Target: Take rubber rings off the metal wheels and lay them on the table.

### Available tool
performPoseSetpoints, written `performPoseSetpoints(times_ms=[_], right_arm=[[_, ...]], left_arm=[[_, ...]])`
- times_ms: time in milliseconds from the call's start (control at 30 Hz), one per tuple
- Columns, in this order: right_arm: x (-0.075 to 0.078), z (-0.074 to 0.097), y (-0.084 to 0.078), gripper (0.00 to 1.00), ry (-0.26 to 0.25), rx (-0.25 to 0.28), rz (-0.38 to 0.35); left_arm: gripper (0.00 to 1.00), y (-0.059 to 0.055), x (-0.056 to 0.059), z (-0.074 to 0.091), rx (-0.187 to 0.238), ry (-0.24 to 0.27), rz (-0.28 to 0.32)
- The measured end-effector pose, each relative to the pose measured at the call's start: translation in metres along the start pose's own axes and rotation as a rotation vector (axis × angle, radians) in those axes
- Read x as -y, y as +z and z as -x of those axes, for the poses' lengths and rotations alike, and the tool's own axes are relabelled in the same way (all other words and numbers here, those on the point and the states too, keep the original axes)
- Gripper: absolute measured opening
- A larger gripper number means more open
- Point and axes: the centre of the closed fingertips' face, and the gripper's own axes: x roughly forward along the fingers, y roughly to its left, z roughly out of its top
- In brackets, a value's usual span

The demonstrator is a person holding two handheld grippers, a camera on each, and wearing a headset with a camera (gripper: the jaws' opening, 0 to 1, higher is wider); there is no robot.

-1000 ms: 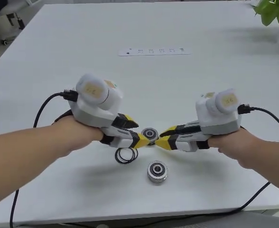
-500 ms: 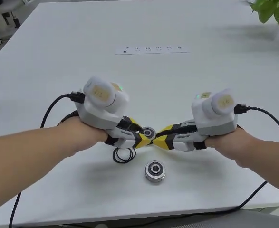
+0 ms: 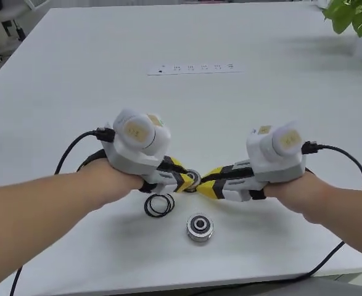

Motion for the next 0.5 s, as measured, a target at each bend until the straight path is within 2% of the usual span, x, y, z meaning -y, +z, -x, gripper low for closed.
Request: performPoseSetpoints(times_ms=[400, 500], right_arm=[[-0.0005, 0.0000, -0.0005, 0.07, -0.043, -0.003, -0.017], [-0.0005, -0.0010, -0.0028, 0.02, -0.055, -0.015, -0.004]], left_arm=[[0.13, -0.0011, -0.0047, -0.0022, 0.006, 0.031, 0.006], [0.13, -0.0016, -0.0050, -0.0021, 0.006, 0.037, 0.005]])
